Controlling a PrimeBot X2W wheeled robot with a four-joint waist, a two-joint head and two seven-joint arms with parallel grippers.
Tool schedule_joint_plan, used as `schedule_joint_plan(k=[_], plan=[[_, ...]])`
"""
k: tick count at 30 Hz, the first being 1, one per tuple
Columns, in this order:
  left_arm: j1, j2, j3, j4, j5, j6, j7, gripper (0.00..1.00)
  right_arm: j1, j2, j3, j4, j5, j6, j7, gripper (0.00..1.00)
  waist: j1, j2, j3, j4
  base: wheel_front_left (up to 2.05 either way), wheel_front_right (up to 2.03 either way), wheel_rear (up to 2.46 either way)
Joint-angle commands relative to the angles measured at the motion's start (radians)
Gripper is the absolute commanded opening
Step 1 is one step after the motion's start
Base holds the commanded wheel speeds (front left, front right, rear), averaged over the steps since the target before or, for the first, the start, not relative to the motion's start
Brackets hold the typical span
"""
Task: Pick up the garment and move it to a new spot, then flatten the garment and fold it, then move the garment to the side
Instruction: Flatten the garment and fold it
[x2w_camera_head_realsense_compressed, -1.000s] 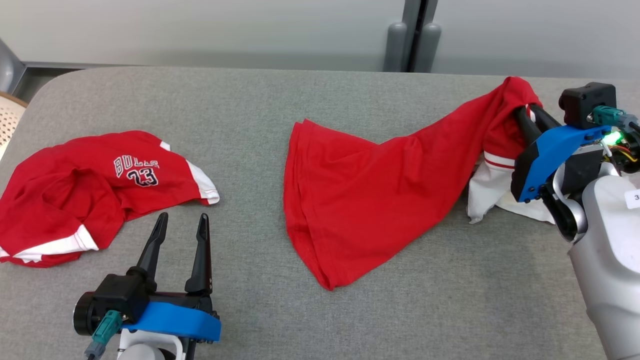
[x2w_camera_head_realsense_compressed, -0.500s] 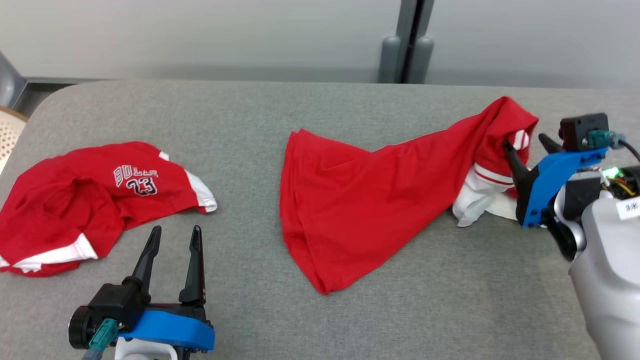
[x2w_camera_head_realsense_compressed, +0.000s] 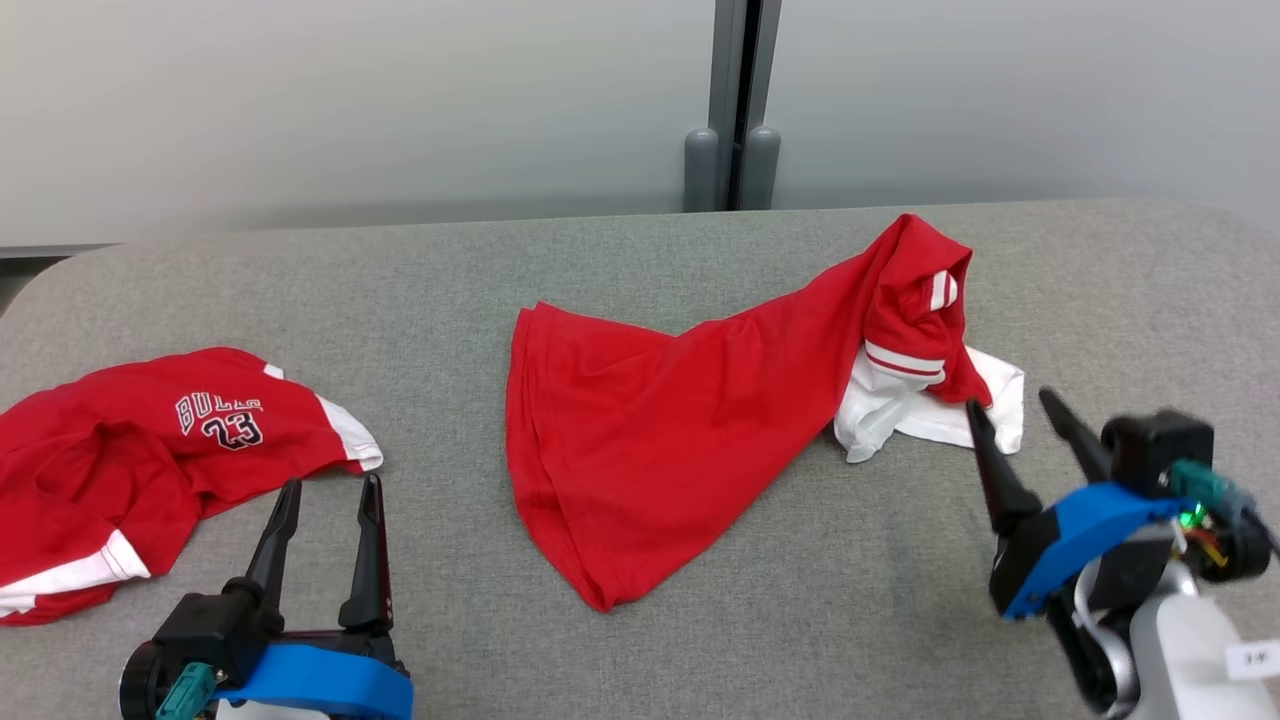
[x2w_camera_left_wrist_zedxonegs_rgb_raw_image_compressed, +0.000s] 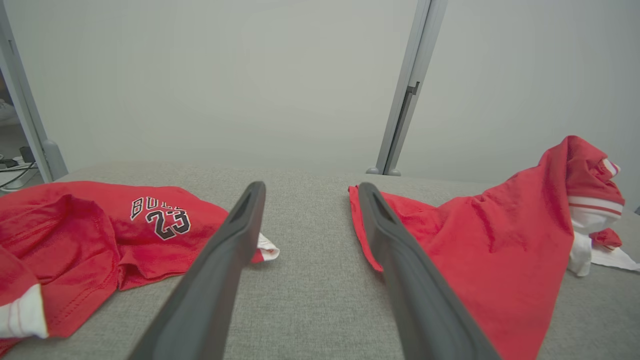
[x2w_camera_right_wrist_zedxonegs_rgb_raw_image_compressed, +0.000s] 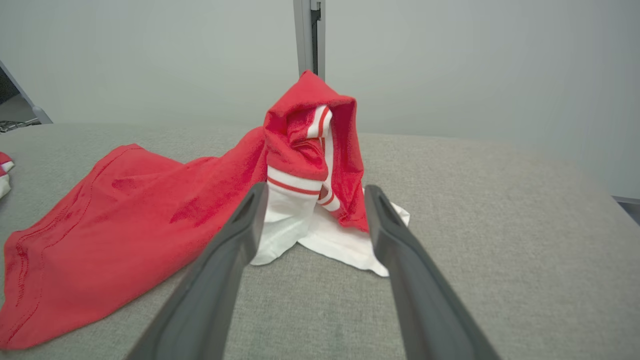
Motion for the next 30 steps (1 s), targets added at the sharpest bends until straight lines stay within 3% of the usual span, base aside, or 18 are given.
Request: schedule_joint_plan(k=[1, 11, 17, 26, 28, 30], plan=[[0.010, 0.000, 0.007, -0.003, 0.000, 0.003, -0.005, 1.00, 0.046, 0.023, -0.012, -0.020, -0.001, 0.000, 0.003, 1.00, 0.0001, 0.0000, -0.004, -0.004, 0.00, 0.00, 0.00], [-0.014, -0.004, 0.015, -0.010, 0.010, -0.009, -0.005, 1.00, -0.002, 0.067, -0.018, 0.055, -0.031, 0.000, 0.098, 1.00, 0.0001, 0.0000, 0.025, 0.017, 0.00, 0.00, 0.00], [-0.036, -0.012, 0.008, -0.008, 0.023, -0.018, -0.005, 1.00, -0.122, 0.070, 0.021, 0.211, -0.036, 0.000, 0.125, 1.00, 0.0001, 0.0000, 0.060, 0.054, 0.00, 0.00, 0.00], [-0.062, -0.023, 0.002, 0.002, 0.034, -0.030, -0.005, 1.00, -0.270, 0.069, 0.021, 0.477, -0.101, 0.000, 0.078, 0.98, 0.0001, 0.0000, 0.096, 0.103, 0.00, 0.00, 0.00], [-0.062, -0.024, 0.001, 0.003, 0.035, -0.032, -0.005, 1.00, -0.292, 0.069, 0.018, 0.524, -0.123, 0.000, 0.066, 0.85, 0.0001, 0.0000, 0.100, 0.109, 0.00, 0.00, 0.00], [-0.061, -0.023, 0.003, 0.003, 0.038, -0.033, -0.005, 1.00, -0.309, 0.069, 0.012, 0.560, -0.133, 0.000, 0.046, 0.33, 0.0001, 0.0000, 0.101, 0.112, 0.00, 0.00, 0.00]])
